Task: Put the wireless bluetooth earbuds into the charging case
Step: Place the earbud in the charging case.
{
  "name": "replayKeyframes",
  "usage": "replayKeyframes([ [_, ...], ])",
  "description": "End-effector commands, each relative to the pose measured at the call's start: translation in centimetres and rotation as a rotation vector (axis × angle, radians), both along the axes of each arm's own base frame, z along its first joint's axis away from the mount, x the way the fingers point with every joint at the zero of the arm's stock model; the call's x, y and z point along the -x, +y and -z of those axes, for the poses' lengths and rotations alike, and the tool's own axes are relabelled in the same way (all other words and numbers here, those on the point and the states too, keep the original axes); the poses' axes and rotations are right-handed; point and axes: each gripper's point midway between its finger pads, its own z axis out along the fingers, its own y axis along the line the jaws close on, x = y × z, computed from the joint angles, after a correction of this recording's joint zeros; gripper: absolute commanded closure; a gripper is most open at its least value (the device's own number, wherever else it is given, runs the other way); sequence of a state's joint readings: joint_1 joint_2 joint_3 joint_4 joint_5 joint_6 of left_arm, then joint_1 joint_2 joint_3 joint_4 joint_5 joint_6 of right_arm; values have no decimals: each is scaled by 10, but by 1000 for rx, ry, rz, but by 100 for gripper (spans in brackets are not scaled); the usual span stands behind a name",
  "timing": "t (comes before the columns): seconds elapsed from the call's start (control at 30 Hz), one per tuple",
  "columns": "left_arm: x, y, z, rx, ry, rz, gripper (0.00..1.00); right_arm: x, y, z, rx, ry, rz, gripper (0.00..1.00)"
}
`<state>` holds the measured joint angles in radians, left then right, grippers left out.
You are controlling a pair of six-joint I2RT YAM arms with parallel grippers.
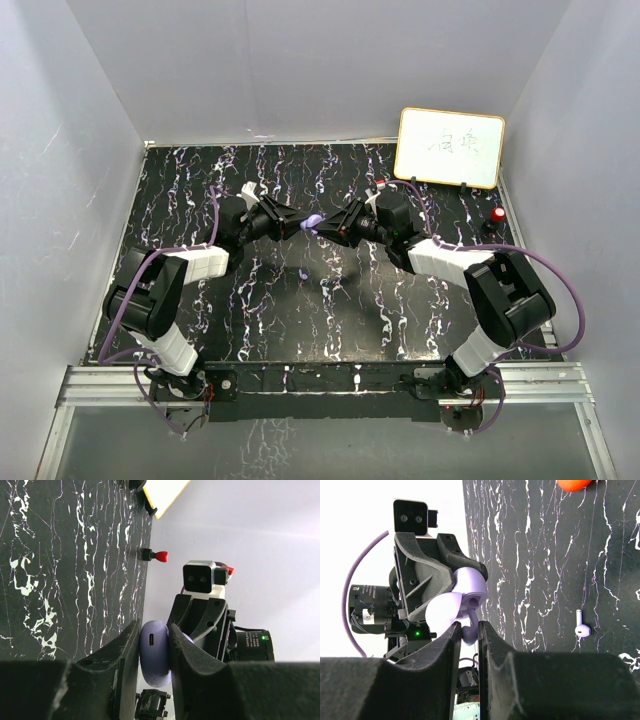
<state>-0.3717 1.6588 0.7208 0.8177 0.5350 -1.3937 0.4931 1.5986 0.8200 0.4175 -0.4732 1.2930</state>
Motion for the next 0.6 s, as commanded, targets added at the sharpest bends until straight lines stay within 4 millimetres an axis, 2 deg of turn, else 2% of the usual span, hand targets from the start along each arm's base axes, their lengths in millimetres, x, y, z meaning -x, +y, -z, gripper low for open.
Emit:
replayKeyframes([
  [0.0, 17, -12, -11, -11, -26, 78, 100, -16, 3, -48, -99, -140, 28, 82],
  [0.57, 18, -12, -9, -11, -26, 75, 100, -16, 3, -47, -131, -118, 36, 81],
])
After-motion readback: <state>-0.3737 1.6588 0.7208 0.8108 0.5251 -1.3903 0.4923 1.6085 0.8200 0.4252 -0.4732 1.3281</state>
